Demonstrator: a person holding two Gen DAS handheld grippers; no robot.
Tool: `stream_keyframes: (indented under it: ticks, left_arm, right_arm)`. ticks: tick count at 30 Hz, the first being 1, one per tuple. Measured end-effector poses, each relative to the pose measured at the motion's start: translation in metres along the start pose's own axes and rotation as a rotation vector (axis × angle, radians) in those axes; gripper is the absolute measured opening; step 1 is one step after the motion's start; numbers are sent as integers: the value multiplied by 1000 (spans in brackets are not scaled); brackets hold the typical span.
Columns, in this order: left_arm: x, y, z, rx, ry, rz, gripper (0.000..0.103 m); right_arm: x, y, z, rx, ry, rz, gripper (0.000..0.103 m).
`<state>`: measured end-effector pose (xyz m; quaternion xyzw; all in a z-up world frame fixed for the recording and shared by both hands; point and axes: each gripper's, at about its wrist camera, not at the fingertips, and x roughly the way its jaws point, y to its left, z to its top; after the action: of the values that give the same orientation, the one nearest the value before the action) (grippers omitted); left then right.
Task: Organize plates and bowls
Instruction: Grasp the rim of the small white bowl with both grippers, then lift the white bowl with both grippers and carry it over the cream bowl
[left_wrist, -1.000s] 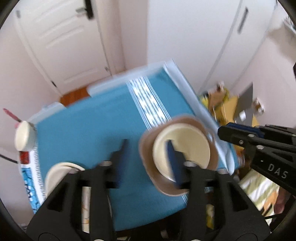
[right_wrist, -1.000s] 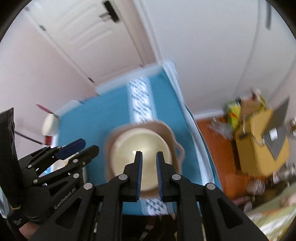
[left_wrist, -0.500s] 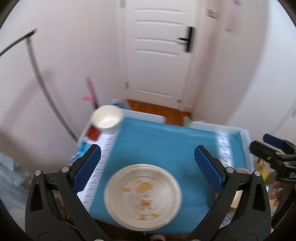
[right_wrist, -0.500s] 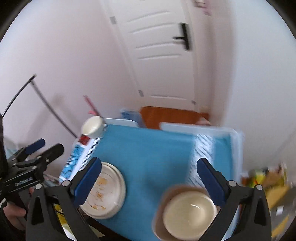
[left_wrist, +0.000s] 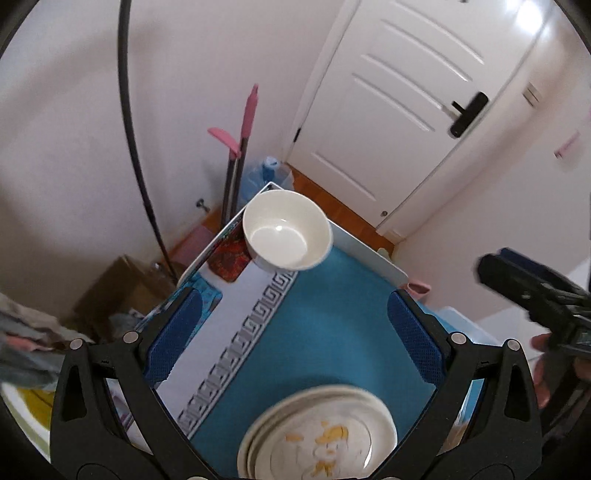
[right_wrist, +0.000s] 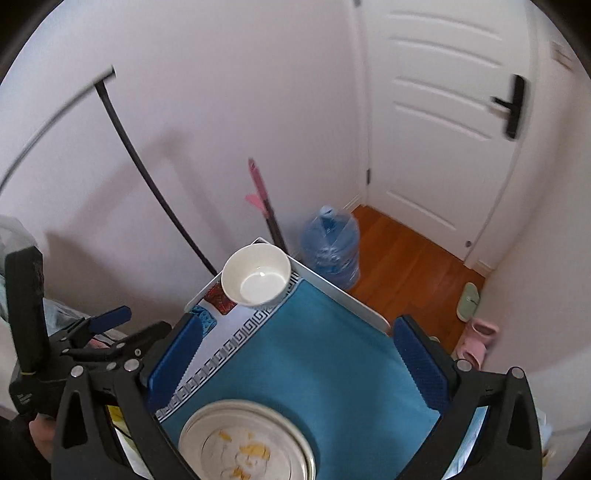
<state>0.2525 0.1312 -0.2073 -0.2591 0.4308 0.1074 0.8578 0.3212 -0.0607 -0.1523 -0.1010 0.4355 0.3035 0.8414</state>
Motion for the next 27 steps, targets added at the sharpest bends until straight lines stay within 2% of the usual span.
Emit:
stream_keyframes:
  ticks: [1,2,3,5,7,9,12,14,16,17,18,20,23,27]
  left_arm:
    - [14,6,5,-17,14,-5,98]
    - [27,12,10,-30,28,-11,92]
    - [42,17,13,-46,49,-19,81]
    - [71,25,17,-70,95,-25,68]
    - [95,28,18,-79,123,-29,60]
    - [113,31,17,-77,136,-25,51]
    - [134,34,20,-92,151,-25,44]
    - [144,37,23,-100,153,-20,43]
    - [151,41,26,-104,156,-15,42]
    - [155,42,27,-105,158,-13,39]
    - [158,45,29,-107,160,-12,32]
    - [165,46,31,-99,164,14,25]
    - [170,50,32,-101,162,20,23]
    - [170,47,33,-86,151,37,22]
  right_arm:
    - [24,1,9,-5,38,17,102]
    - [42,0,14,0,69,36,102]
    - [60,0,18,8,96,51,102]
    - [97,-5,21,15,145,75,100]
    - [128,-7,22,21,182,88,90]
    - [157,-10,22,42,226,133,69]
    - [192,-10,19,73,284,176,56]
    - [209,-10,18,80,302,184,50]
    - [219,-11,19,86,305,196,43]
    - [222,-11,19,89,305,196,37]
    - [224,-13,19,93,305,200,33]
    - [231,-15,20,100,305,205,28]
    - [236,-16,21,106,302,204,16]
    - [242,-19,19,120,299,199,13]
